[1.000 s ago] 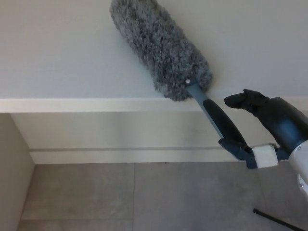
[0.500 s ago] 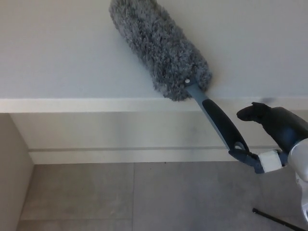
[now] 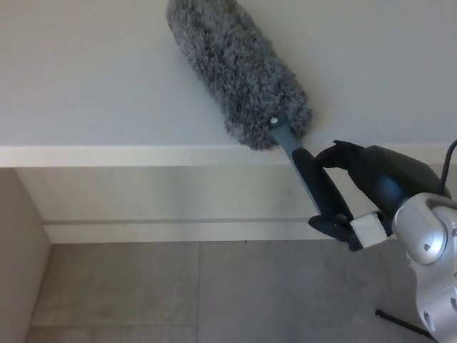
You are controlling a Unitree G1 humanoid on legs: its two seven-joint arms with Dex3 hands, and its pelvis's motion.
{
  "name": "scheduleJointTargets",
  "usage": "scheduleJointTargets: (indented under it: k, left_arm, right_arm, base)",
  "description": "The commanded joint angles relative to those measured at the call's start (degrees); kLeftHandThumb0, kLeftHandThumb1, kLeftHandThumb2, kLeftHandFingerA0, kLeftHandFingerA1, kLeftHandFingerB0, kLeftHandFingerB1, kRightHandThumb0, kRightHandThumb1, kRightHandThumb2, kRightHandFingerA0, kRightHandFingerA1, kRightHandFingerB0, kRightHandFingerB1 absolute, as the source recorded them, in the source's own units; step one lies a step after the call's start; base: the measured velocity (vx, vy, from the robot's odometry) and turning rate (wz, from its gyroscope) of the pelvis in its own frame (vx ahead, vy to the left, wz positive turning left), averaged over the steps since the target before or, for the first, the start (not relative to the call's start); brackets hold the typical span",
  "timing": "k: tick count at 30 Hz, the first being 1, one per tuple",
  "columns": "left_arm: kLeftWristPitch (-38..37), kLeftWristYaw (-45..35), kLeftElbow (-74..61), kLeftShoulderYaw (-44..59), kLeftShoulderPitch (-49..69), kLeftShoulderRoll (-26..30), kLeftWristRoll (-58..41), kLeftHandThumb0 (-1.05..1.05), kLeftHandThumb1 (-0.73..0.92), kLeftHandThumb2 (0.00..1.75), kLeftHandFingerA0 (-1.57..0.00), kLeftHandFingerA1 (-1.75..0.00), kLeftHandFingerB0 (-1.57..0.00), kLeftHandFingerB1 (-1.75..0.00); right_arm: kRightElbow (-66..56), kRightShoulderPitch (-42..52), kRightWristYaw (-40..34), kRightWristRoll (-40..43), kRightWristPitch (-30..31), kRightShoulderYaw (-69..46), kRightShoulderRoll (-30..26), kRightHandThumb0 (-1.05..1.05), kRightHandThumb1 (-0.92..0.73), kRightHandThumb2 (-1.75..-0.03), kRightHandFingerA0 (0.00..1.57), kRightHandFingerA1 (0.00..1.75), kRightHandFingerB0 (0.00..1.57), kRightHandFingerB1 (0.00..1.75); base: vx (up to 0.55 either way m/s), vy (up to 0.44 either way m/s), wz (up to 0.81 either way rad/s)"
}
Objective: Pick up a grey duster using the right hand and walk towards the window and then clean the window using the duster
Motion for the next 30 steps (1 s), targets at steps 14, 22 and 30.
scheduleJointTargets:
  k: [14,22,30]
  left_arm:
    - [-13.8,-0.4,2.6,-0.2,0.9,-0.3,-0.9,-0.03,0.57,1.02,-1.00,-1.14,-0.95,-0.85]
    - [-15.1,-1.0,3.7,-0.5,0.9,-0.4,-1.3,-0.03,0.55,1.03,-1.04,-1.17,-0.96,-0.87]
    - [-15.3,-1.2,5.2,-0.3,0.9,0.0,-1.8,-0.05,0.59,0.97,-1.00,-1.16,-0.94,-0.86]
  right_arm:
    - [-1.6,-4.1,7.1,-10.4,1.1,5.2,-5.8,-0.81,-0.51,-0.87,0.10,0.54,0.17,0.44]
    - [-1.3,-4.2,8.4,-13.0,1.1,5.6,-4.4,-0.81,-0.51,-0.90,0.06,0.54,0.15,0.45]
    - [-0.2,-5.8,9.7,-16.1,2.1,7.3,0.5,-0.83,-0.51,-0.90,0.09,0.57,0.16,0.46]
  base:
    - [0.00,0.000,0.00]
    - [0.00,0.000,0.00]
    - [0.00,0.000,0.00]
